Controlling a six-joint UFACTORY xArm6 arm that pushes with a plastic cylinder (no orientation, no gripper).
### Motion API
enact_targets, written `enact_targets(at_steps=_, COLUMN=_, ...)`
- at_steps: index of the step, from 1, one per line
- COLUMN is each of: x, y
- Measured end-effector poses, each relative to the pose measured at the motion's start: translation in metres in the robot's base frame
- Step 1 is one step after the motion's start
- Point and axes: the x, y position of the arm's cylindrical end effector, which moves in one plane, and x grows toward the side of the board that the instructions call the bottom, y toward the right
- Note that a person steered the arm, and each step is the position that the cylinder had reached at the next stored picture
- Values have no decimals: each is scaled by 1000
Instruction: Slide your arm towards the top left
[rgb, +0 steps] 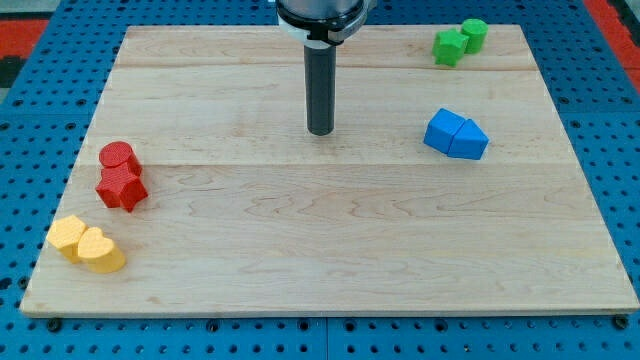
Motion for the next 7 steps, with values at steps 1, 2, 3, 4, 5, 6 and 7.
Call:
enact_targets(at_steps=1, x=0, y=5)
enact_targets(at_steps=2, x=0, y=5)
enact_targets(at_steps=3, x=1, y=5)
enact_targets(at_steps=4, x=1, y=7)
enact_targets(at_steps=5, x=1, y=7)
enact_targets(at_steps=6, x=43, y=7)
enact_targets(at_steps=7, x=106, y=6)
